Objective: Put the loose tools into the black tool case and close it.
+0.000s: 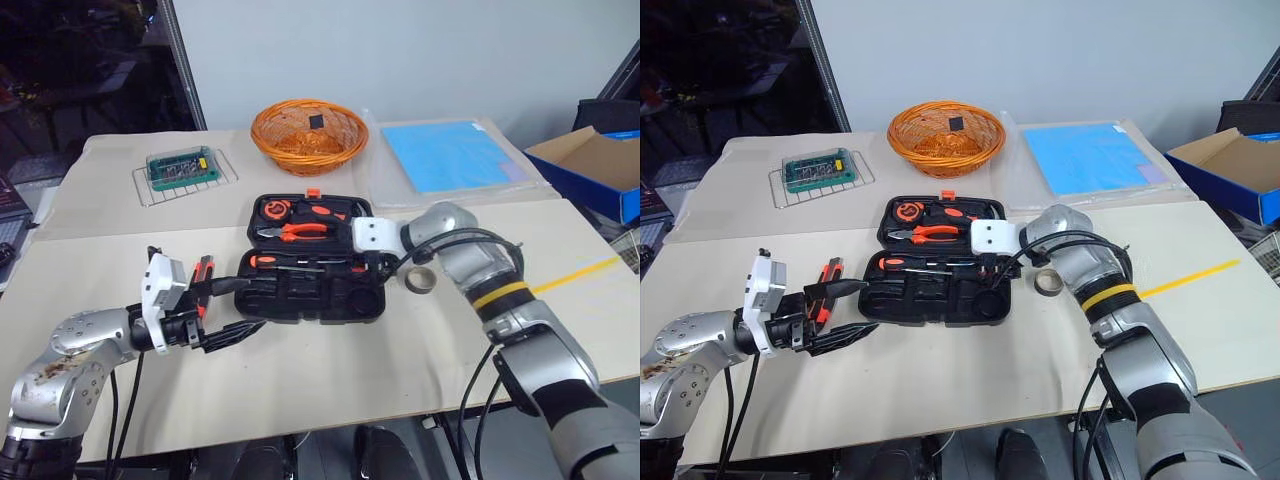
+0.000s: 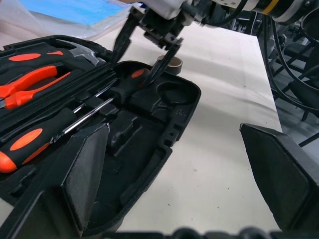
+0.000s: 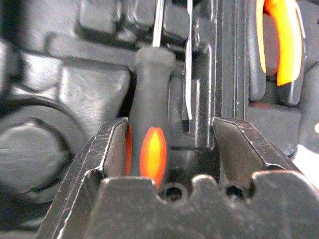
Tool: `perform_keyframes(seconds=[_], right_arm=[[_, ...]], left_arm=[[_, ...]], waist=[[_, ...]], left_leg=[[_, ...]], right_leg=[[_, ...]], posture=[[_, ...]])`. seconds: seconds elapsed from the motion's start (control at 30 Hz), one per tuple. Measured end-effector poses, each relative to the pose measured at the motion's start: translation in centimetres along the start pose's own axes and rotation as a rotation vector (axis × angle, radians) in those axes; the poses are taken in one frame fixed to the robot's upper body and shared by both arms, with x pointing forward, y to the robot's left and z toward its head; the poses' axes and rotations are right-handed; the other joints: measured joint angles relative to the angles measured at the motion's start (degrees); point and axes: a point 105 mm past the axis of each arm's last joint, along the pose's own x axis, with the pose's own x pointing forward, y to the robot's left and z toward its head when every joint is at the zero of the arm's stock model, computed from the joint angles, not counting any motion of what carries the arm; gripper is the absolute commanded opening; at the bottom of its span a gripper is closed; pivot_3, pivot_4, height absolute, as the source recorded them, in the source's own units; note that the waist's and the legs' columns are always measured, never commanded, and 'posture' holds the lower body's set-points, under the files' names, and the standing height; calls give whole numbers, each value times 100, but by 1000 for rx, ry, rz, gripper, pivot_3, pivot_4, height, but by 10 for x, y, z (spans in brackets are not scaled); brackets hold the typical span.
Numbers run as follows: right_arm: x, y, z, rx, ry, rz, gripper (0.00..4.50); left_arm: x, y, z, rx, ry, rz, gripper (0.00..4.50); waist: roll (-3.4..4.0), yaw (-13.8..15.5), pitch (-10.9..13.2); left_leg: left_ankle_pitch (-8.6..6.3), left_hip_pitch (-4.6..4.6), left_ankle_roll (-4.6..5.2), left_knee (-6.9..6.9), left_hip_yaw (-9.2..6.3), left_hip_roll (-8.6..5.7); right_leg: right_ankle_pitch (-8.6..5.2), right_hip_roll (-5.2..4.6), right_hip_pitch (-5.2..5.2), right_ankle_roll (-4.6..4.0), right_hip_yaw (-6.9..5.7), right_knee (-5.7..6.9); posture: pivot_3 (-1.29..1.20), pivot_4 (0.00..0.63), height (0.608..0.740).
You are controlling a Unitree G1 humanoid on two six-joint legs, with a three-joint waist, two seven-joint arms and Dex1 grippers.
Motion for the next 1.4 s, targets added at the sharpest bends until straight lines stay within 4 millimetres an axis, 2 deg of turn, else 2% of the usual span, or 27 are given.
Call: perform_keyframes(seconds=[0.03, 0.27, 0.33, 0.4, 0.47, 0.5, 0.53, 0.63, 0.8, 0.9, 0.93, 0.97, 1.03, 1.1, 1.13, 1.23, 1.33, 1.37, 1.4], right_arm=[[-2, -1, 1, 23, -20, -5, 2550], [-17, -5, 17, 316, -274, -111, 155], [-15, -4, 19, 350, -310, -181, 74], [-3, 2, 17, 390, -333, -279, 74], [17, 17, 3, 445, -288, -323, 74], [25, 27, -7, 443, -236, -326, 74], [28, 31, -8, 394, -209, -333, 74], [31, 35, -6, 266, -144, -323, 74], [28, 33, -6, 117, -91, -330, 74], [20, 31, 1, 180, -182, -374, 74], [11, 27, 12, 241, -271, -401, 74], [6, 24, 19, 260, -312, -416, 328], [-26, 15, 42, 288, -448, -474, 802], [-49, 22, 55, 272, -520, -486, 1526], [-58, 33, 58, 270, -539, -467, 1854], [-63, 63, 59, 309, -542, -355, 2885], [-71, 84, 65, 306, -551, -271, 3898], [-76, 93, 64, 304, -544, -238, 4384], [-77, 95, 64, 304, -544, -229, 4384]], left_arm=[[0, 0, 0, 0, 0, -1, 4500], [1, 1, -4, -8, -6, -7, 4500], [0, 3, -4, -7, -10, -3, 4500], [0, 5, -7, -19, -12, 7, 4500], [0, 5, -8, -25, -16, 11, 4500], [0, 6, -8, -26, -17, 14, 4500], [-1, 7, -9, -32, -16, 21, 4500], [0, 7, -9, -32, -17, 22, 4500], [-2, 12, -12, -32, -17, 54, 4500], [-2, 19, -14, -48, -35, 119, 4500], [-5, 26, -14, -64, -51, 180, 4500], [-5, 29, -14, -71, -60, 208, 4500], [-12, 47, -13, -93, -92, 348, 4500], [-22, 62, -15, -115, -92, 485, 4500], [-30, 70, -15, -132, -102, 571, 4500], [-50, 86, -20, -193, -78, 754, 4500], [-61, 89, -26, -224, -19, 872, 4500], [-69, 90, -33, -225, 42, 943, 4500], [-74, 91, -37, -232, 80, 980, 4500]], waist=[[0, 0, 0], [0, 17, 0], [-1, 24, -1], [-2, 29, -1], [-1, 29, 0], [-1, 32, 0], [0, 32, 0], [-5, 27, -4], [-7, 43, -4], [-10, 54, 0], [-11, 48, 2], [-11, 47, 2], [-11, 48, 2], [-13, 52, 1], [-14, 74, 1], [-19, 99, 3], [-25, 104, 6], [-27, 97, 6], [-30, 94, 7]], left_leg=[[0, 0, -1, 0, 0, 1], [-4, 0, -7, 0, -2, 4], [-8, 0, -13, -4, -2, 4], [-21, 0, -36, -4, -2, 4], [-20, -5, -38, -4, 1, 2], [-20, -6, -38, -2, 2, 0], [-19, -4, -37, -2, 3, -3], [-20, 20, -37, -2, 0, 1], [-22, 37, -40, -3, -3, 4], [-21, 20, -39, -3, -3, 3], [-21, 14, -38, -3, -3, 4], [-18, 8, -34, -4, -4, 3], [2, 7, 5, -4, -9, 4], [-5, 7, 7, -5, -16, 4], [-9, 6, 11, -7, -21, 3], [-14, 4, 11, -5, -18, 2], [-38, 5, -30, -5, -19, 4], [-43, 8, -40, -5, -17, 4], [-42, 9, -47, -4, -17, 5]], right_leg=[[0, 0, 0, 0, 0, 0], [1, -1, -2, -4, -1, 2], [0, -3, -2, -6, -4, 0], [-2, -3, -4, -9, -6, 3], [-2, -4, -8, -8, -5, 3], [-2, -4, -8, -8, -4, 4], [-3, -5, -6, -6, -3, 4], [-33, -5, 12, 25, -8, 2], [-50, -5, 21, 3, -8, 3], [-34, -6, 15, 12, -6, 3], [-19, -6, 9, 14, -5, 4], [-8, -6, 4, -1, -5, 5], [-5, -4, 6, -5, -8, 4], [-7, -4, 11, -3, -16, 0], [-11, -4, 16, 2, -18, -4], [-12, -7, 13, 3, -17, -7], [-22, -7, 14, 17, -17, -11], [-35, -7, 14, 37, -16, -11], [-37, -7, 12, 37, -17, -7]], posture=[[0, 150, 740], [0, 150, 740], [0, 150, 740], [0, 150, 740], [0, 150, 740], [0, 150, 740], [0, 150, 740], [0, 150, 740], [0, 150, 740], [0, 150, 740], [0, 150, 740], [0, 150, 740], [0, 150, 740], [0, 150, 740], [0, 150, 740], [0, 150, 740], [0, 150, 740], [0, 150, 740], [0, 150, 740]])
